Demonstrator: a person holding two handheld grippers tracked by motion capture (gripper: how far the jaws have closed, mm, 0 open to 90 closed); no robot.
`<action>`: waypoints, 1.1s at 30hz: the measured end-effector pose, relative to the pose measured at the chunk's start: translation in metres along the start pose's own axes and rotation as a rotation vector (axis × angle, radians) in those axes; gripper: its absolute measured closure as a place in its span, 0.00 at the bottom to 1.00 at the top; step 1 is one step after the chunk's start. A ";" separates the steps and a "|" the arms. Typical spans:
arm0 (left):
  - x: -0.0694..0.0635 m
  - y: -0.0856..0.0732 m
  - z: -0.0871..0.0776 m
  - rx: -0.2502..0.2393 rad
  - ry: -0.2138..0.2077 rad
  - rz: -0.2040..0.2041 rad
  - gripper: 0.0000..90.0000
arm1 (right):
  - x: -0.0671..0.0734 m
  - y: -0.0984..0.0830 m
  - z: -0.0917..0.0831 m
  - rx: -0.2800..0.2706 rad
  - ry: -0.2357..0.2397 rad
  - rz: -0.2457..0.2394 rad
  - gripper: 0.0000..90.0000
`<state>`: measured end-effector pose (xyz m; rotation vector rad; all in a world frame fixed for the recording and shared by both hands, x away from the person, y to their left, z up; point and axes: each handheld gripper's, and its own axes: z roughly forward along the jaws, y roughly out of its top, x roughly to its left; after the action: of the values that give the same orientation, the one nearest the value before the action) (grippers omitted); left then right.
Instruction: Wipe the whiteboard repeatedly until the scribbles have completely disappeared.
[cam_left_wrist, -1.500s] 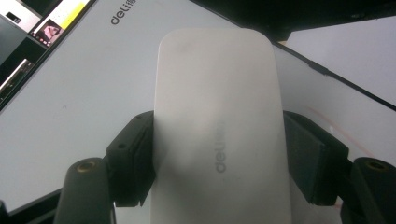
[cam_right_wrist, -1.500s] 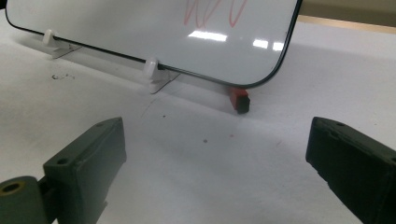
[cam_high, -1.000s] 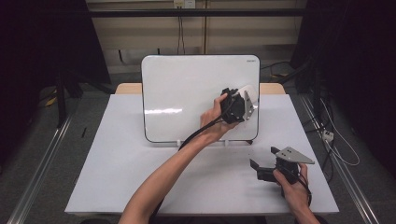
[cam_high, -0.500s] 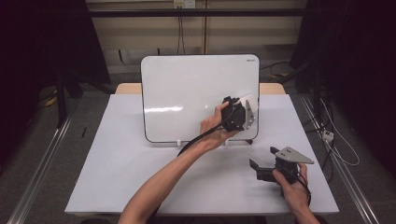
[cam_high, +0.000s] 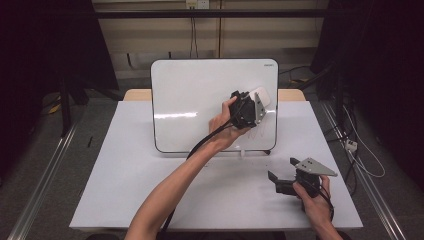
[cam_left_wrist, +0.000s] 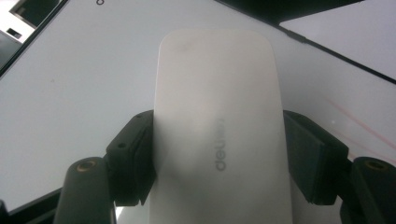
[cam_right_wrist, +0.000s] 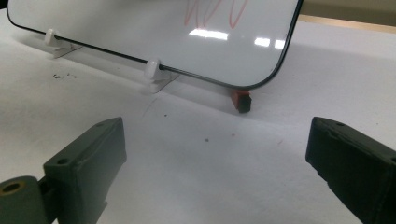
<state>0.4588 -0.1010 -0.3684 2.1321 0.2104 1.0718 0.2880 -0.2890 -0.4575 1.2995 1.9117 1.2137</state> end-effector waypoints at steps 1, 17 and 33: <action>-0.003 -0.002 0.000 0.002 -0.001 -0.007 0.34 | 0.000 0.000 0.000 0.001 0.001 0.002 0.05; -0.056 -0.016 -0.007 0.014 -0.065 0.036 0.34 | 0.000 0.001 0.001 -0.005 -0.002 -0.003 0.06; -0.011 0.004 0.004 0.017 -0.040 -0.005 0.34 | -0.001 0.000 0.000 -0.002 -0.001 0.000 0.05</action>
<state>0.4539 -0.1105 -0.3742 2.1648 0.2061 1.0269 0.2889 -0.2894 -0.4574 1.2988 1.9098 1.2140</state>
